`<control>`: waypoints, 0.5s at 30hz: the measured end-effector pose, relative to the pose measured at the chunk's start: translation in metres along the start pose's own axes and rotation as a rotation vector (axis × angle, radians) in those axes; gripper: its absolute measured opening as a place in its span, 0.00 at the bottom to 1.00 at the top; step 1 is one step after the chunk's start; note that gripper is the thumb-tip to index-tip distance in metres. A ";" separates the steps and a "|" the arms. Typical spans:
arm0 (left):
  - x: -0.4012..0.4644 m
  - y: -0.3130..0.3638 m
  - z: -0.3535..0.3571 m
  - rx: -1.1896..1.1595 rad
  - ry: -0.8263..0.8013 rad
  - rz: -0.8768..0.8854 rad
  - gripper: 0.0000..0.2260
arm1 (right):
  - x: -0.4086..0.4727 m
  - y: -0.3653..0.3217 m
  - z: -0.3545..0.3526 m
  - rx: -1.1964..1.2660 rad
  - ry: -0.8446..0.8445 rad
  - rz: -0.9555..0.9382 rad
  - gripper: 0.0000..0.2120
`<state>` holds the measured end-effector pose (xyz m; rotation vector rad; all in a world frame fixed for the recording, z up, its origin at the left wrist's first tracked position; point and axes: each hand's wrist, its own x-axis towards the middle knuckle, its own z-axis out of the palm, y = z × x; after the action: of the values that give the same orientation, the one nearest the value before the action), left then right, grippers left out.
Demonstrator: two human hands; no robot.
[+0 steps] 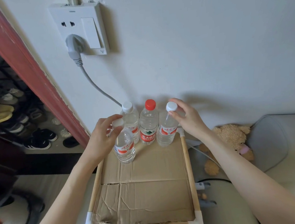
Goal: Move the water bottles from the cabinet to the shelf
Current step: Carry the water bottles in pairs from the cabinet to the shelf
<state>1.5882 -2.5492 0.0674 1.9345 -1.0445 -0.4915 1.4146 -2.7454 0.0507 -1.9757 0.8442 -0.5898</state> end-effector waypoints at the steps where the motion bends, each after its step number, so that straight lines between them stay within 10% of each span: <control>1: 0.000 0.000 0.000 0.015 -0.005 0.005 0.13 | 0.000 0.000 0.000 0.011 -0.011 -0.001 0.16; 15: -0.020 -0.023 0.018 -0.404 0.087 -0.021 0.23 | -0.022 0.051 0.037 0.295 -0.017 0.171 0.37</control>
<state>1.5756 -2.5354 0.0374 1.5943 -0.7984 -0.5760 1.4082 -2.7289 -0.0135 -1.6230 0.8531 -0.5616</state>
